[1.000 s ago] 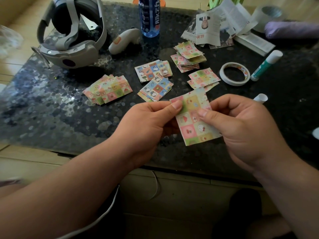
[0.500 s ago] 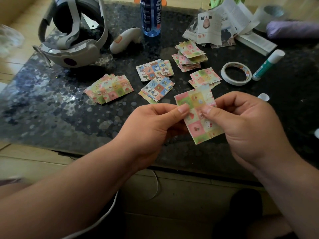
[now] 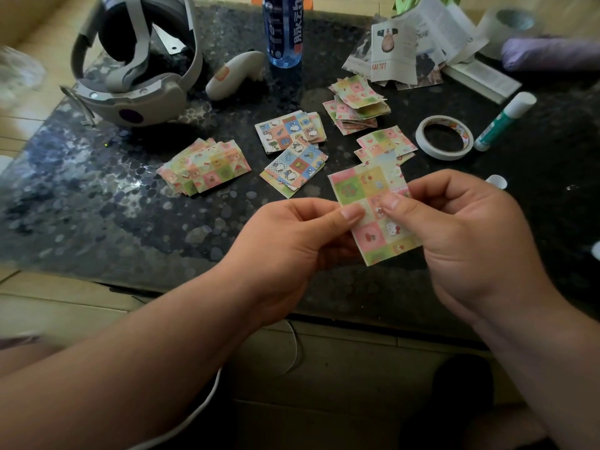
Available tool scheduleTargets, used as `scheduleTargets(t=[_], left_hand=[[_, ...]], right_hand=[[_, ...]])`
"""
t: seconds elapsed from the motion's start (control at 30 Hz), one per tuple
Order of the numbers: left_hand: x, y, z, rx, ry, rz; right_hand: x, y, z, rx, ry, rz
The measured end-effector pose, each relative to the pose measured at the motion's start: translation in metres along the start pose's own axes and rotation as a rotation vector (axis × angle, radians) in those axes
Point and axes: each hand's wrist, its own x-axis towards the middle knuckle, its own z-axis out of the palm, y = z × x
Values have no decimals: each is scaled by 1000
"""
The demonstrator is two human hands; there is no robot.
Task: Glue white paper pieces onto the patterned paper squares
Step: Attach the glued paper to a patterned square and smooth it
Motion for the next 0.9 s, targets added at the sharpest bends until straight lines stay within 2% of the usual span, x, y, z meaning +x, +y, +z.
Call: scheduleTargets(t=[0.13, 0.23, 0.43, 0.6, 0.9], left_hand=[[0, 4, 2, -72, -14, 16], [1, 4, 4, -78, 12, -12], [0, 3, 1, 69, 36, -29], [-2, -2, -4, 190, -40, -9], [-2, -1, 0, 108, -78, -56]], right_hand=[[0, -6, 3, 257, -59, 162], [-1, -10, 4, 349, -79, 219], [-1, -1, 5, 198, -15, 150], [0, 2, 6, 161, 7, 121], [2, 4, 3, 147, 9, 100]])
